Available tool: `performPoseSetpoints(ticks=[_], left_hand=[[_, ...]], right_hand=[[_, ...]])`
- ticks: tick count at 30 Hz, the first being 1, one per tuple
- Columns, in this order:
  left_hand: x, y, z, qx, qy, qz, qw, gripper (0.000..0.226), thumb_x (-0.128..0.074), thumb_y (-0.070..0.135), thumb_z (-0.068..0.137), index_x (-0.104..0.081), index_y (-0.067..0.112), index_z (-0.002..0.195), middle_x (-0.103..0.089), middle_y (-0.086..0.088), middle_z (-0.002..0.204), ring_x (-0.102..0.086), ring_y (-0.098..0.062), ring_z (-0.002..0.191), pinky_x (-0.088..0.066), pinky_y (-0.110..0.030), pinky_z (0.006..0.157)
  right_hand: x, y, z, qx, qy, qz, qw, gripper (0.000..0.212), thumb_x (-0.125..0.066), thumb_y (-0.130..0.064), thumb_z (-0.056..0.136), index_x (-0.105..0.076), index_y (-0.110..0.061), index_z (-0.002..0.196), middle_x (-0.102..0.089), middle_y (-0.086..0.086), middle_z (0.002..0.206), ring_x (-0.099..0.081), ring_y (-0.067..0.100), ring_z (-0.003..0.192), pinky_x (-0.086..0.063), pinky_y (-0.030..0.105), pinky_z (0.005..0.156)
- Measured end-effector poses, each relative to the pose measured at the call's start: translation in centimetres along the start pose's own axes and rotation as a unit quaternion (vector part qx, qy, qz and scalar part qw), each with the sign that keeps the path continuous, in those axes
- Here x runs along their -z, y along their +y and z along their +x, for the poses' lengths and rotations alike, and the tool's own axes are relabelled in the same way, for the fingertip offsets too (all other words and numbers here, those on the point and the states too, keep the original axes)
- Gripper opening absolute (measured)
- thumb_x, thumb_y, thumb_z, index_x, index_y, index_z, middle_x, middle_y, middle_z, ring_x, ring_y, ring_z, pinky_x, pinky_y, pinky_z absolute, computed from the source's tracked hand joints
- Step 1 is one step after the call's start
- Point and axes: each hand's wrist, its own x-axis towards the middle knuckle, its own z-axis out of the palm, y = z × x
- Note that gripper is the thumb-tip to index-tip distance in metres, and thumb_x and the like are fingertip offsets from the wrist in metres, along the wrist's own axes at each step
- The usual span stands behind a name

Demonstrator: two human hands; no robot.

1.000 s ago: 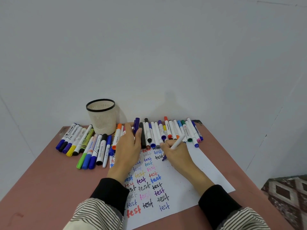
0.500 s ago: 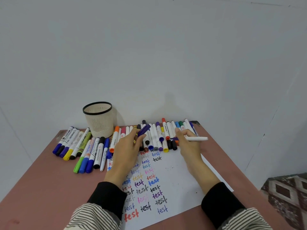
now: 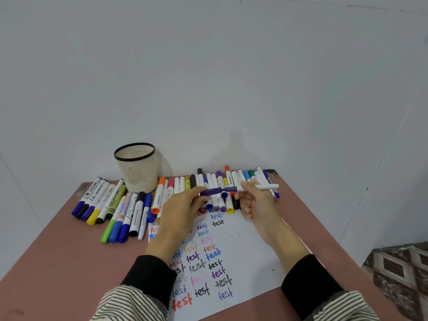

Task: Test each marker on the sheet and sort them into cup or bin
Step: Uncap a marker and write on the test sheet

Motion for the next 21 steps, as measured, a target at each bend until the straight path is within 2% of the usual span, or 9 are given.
performPoseSetpoints(ticks=[7, 9, 11, 13, 14, 16, 17, 19, 21], left_hand=[[0.0, 0.5, -0.2, -0.038, -0.020, -0.002, 0.999, 0.031, -0.053, 0.029, 0.098, -0.062, 0.023, 0.126, -0.066, 0.012, 0.093, -0.057, -0.003, 0.080, -0.041, -0.011, 0.074], [0.1, 0.7, -0.1, -0.039, -0.015, -0.011, 0.999, 0.030, -0.054, 0.028, 0.097, -0.063, 0.023, 0.125, -0.062, 0.015, 0.090, -0.057, -0.002, 0.076, -0.040, -0.008, 0.072], [0.0, 0.7, 0.0, -0.043, -0.013, -0.014, 0.999, 0.030, -0.054, 0.029, 0.097, -0.064, 0.023, 0.125, -0.066, 0.013, 0.094, -0.059, -0.003, 0.079, -0.041, -0.009, 0.074], [-0.1, 0.7, 0.1, -0.044, -0.011, -0.018, 0.999, 0.030, -0.054, 0.031, 0.096, -0.064, 0.023, 0.124, -0.069, 0.009, 0.099, -0.061, -0.005, 0.083, -0.046, -0.014, 0.078], [-0.1, 0.7, 0.1, -0.042, -0.010, -0.024, 0.999, 0.030, -0.054, 0.032, 0.096, -0.064, 0.024, 0.123, -0.068, 0.010, 0.098, -0.061, -0.005, 0.081, -0.047, -0.016, 0.077], [-0.1, 0.7, 0.1, -0.036, -0.013, -0.039, 0.999, 0.029, -0.054, 0.033, 0.096, -0.065, 0.024, 0.121, -0.065, 0.013, 0.091, -0.059, -0.003, 0.074, -0.051, -0.019, 0.075], [-0.2, 0.7, 0.0, -0.029, -0.016, -0.047, 0.998, 0.028, -0.055, 0.032, 0.096, -0.065, 0.024, 0.121, -0.064, 0.014, 0.090, -0.058, -0.003, 0.072, -0.053, -0.022, 0.075], [-0.2, 0.7, 0.0, -0.015, -0.021, -0.062, 0.998, 0.030, -0.056, 0.029, 0.096, -0.064, 0.024, 0.124, -0.066, 0.013, 0.091, -0.058, -0.003, 0.069, -0.055, -0.027, 0.077], [-0.3, 0.7, -0.1, -0.006, -0.019, -0.075, 0.997, 0.033, -0.054, 0.025, 0.097, -0.060, 0.026, 0.130, -0.067, 0.013, 0.091, -0.058, -0.003, 0.068, -0.053, -0.022, 0.075]], right_hand=[[-0.7, 0.4, -0.5, 0.035, 0.029, -0.099, 0.994, 0.013, -0.074, -0.020, 0.085, -0.062, -0.015, 0.084, -0.056, -0.008, 0.056, -0.045, 0.002, 0.047, -0.035, 0.015, 0.040], [-0.6, 0.4, -0.4, 0.073, 0.064, -0.100, 0.990, 0.034, -0.080, -0.019, 0.078, -0.056, -0.019, 0.102, -0.061, -0.007, 0.079, -0.056, 0.005, 0.069, -0.043, 0.014, 0.050], [-0.5, 0.5, -0.3, 0.141, 0.103, -0.130, 0.976, 0.064, -0.084, -0.016, 0.073, -0.042, -0.022, 0.121, -0.053, -0.006, 0.101, -0.055, 0.003, 0.085, -0.046, 0.008, 0.059], [-0.1, 0.8, 0.0, 0.223, 0.131, -0.222, 0.940, 0.077, -0.087, -0.023, 0.070, -0.038, -0.028, 0.129, -0.046, -0.006, 0.113, -0.050, 0.005, 0.100, -0.044, 0.007, 0.073], [0.1, 1.2, 0.3, 0.261, 0.143, -0.289, 0.910, 0.070, -0.086, -0.031, 0.071, -0.045, -0.031, 0.128, -0.045, -0.006, 0.119, -0.046, 0.009, 0.110, -0.043, 0.013, 0.086], [0.7, 1.8, 0.7, 0.332, 0.152, -0.436, 0.822, 0.033, -0.076, -0.040, 0.080, -0.066, -0.033, 0.111, -0.049, -0.006, 0.128, -0.037, 0.015, 0.124, -0.033, 0.037, 0.104], [1.0, 2.2, 1.0, 0.365, 0.143, -0.495, 0.776, 0.016, -0.071, -0.038, 0.086, -0.072, -0.032, 0.100, -0.053, -0.005, 0.128, -0.036, 0.016, 0.126, -0.025, 0.042, 0.107], [1.3, 2.8, 1.1, 0.421, 0.097, -0.557, 0.709, 0.012, -0.063, -0.026, 0.091, -0.074, -0.023, 0.091, -0.063, 0.000, 0.115, -0.048, 0.019, 0.118, -0.026, 0.043, 0.108], [1.1, 2.4, 0.6, 0.404, 0.033, -0.578, 0.708, 0.016, -0.055, -0.019, 0.097, -0.069, -0.012, 0.097, -0.066, 0.005, 0.097, -0.060, 0.022, 0.095, -0.049, 0.034, 0.090]])
